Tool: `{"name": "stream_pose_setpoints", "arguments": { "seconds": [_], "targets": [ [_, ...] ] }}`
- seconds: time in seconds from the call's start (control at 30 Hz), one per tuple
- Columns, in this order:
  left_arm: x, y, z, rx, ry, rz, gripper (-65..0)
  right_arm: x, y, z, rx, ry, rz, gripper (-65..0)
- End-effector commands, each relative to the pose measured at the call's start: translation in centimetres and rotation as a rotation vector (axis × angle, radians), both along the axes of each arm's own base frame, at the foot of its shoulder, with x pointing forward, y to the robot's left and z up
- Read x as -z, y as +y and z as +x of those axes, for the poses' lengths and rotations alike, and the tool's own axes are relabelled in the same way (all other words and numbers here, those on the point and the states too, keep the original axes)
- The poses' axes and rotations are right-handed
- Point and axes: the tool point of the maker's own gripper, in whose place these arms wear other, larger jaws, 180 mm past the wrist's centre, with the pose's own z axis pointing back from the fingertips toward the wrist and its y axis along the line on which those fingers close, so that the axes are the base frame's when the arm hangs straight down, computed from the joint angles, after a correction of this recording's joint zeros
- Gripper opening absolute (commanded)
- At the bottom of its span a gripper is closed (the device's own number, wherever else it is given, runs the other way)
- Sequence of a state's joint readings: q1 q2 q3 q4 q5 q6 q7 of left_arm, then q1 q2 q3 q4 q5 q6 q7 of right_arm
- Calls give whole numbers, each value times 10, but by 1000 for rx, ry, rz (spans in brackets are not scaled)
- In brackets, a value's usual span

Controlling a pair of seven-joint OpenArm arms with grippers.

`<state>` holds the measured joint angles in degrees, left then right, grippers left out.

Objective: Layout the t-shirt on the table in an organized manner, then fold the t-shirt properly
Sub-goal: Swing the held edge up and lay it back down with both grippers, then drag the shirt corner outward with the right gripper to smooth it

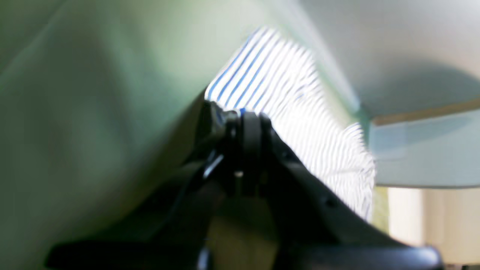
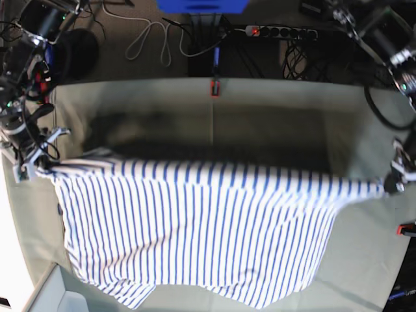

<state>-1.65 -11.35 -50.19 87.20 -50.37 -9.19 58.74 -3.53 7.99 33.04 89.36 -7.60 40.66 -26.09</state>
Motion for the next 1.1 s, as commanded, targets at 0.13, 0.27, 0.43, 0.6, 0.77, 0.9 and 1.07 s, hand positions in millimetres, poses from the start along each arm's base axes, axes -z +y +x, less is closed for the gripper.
{"name": "stream_pose_setpoints", "arguments": {
  "seconds": [0.13, 0.27, 0.43, 0.6, 0.77, 0.9, 1.07],
  "targets": [
    [36, 8, -47, -55, 70, -85, -649, -10, 0, -12, -16, -68, -9, -650],
    [44, 21, -75, -106, 100, -96, -649, 5, 1, -39, -22, -6, -17, -650],
    [50, 27, -88, -125, 128, -92, -649, 24, 3, -67, -25, 69, -10, -650],
    [54, 25, -91, -119, 145, -92, -649, 31, 4, -79, -27, 99, -10, -650],
    [55, 22, -90, -122, 139, -100, -649, 26, 2, -72, -33, 84, -20, -650],
    [54, 21, -88, -124, 135, -101, -649, 37, 12, -49, -113, 124, -51, -649],
    [53, 21, -85, -120, 129, -102, -649, 50, 14, -17, -178, 185, -156, -498]
  ]
}}
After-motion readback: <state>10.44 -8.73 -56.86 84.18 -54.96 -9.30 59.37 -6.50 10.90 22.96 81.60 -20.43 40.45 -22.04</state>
